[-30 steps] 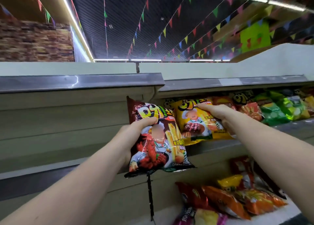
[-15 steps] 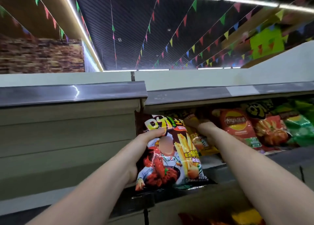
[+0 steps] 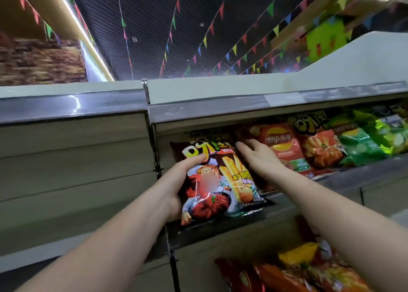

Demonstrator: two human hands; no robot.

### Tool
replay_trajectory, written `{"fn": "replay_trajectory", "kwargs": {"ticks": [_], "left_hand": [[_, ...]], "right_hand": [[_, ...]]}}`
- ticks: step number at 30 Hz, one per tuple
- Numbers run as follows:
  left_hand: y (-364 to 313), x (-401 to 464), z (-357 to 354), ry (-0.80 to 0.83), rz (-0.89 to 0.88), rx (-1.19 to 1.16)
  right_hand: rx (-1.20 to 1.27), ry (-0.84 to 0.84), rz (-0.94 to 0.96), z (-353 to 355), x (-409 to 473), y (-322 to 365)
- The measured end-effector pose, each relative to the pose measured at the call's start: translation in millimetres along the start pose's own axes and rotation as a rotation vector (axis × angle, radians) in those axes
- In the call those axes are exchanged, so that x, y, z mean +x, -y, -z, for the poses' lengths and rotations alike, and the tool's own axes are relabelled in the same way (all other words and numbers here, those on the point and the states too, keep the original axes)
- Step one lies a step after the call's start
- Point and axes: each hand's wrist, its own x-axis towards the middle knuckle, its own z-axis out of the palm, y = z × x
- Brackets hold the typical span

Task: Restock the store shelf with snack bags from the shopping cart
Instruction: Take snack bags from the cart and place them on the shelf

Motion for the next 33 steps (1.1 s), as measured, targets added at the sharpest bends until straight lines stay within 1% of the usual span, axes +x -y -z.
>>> {"fn": "replay_trajectory", "kwargs": {"ticks": [3, 5, 6, 8, 10, 12, 13, 14, 17, 20, 23, 25, 27, 29, 33], "left_hand": [[-6, 9, -18, 0.034, -0.022, -0.008], [-8, 17, -29, 0.03, -0.04, -0.025], [-8, 22, -34, 0.012, -0.058, -0.036], [-6, 33, -40, -0.027, -0.081, -0.03], [-3, 41, -42, -0.138, -0.137, 0.014], [1, 49, -39, -0.303, -0.219, 0.146], [2, 51, -37, -0.355, -0.25, 0.222], [3, 54, -34, -0.366, -0.269, 0.285], [12, 56, -30, -0.302, -0.285, 0.449], [19, 62, -26, -0.259, -0.315, 0.682], [13, 66, -22, -0.269, -0.298, 0.708], [10, 65, -21, -0.286, -0.263, 0.762], [13, 65, -17, -0.295, -0.232, 0.842], [17, 66, -14, -0.288, -0.212, 0.874], [18, 68, -16, -0.276, -0.231, 0.913]], "right_hand": [[0.178, 0.207, -0.097, 21, -26, -12], [0.258, 0.235, -0.116, 31, -31, -16], [0.263, 0.238, -0.1, 34, -31, -17], [0.272, 0.189, -0.081, 36, -27, -19], [0.299, 0.16, -0.081, 32, -23, -19], [0.312, 0.105, -0.081, 24, -21, -16], [0.301, 0.069, -0.076, 18, -17, -17], [0.291, 0.038, -0.075, 13, -15, -19], [0.247, -0.048, -0.06, -1, -15, -24], [0.276, -0.088, -0.053, -6, -17, -27], [0.293, -0.092, -0.058, -7, -12, -21], [0.262, -0.073, -0.054, -9, -7, -18], [0.201, -0.017, -0.047, -11, -7, -18], [0.169, 0.034, -0.059, -11, -11, -21], [0.123, 0.002, -0.077, -9, -12, -25]]}}
